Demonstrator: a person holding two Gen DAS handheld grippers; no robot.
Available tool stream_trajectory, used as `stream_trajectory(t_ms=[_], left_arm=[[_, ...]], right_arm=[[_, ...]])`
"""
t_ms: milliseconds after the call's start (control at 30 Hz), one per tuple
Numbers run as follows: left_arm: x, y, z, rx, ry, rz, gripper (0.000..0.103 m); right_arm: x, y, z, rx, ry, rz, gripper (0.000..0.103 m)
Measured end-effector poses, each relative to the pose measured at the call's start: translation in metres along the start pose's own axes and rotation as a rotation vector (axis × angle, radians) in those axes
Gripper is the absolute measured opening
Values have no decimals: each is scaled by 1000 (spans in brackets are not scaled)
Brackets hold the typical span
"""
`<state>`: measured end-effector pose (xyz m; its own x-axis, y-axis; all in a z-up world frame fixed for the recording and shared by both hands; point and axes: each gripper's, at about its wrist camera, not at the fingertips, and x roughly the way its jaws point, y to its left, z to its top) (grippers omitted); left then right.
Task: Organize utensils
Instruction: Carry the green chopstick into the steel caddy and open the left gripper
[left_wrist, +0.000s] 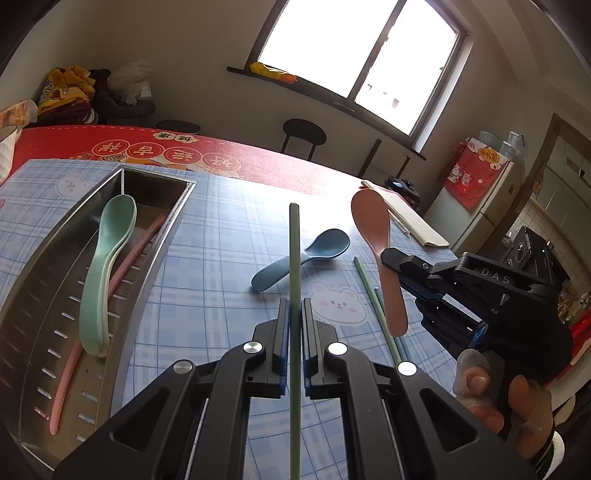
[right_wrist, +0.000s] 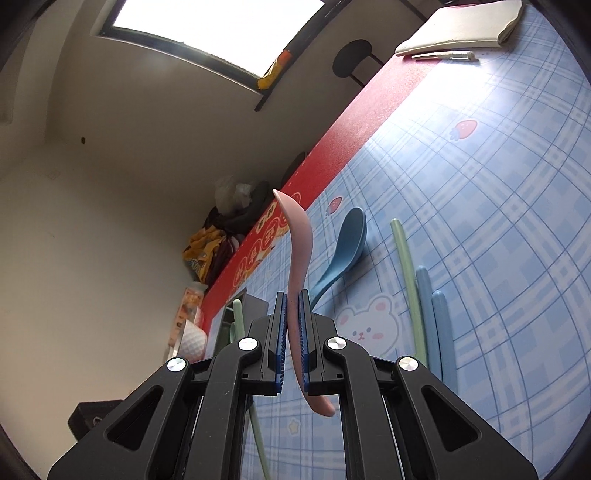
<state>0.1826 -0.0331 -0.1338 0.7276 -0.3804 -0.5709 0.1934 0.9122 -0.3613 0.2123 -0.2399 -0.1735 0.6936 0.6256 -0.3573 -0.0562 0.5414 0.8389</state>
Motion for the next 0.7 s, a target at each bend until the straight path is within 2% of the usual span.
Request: stream_trajectory(t_ms=[267, 500, 700], left_arm=[[-8, -13, 0, 34, -1, -10, 6], [-37, -5, 18, 11, -17, -24, 6], [-67, 18, 49, 30, -39, 47, 6]], right_arm=[[17, 9, -14, 0, 74, 29, 6], [17, 14, -12, 7, 70, 61, 6], [12, 14, -11, 12, 68, 87, 6]])
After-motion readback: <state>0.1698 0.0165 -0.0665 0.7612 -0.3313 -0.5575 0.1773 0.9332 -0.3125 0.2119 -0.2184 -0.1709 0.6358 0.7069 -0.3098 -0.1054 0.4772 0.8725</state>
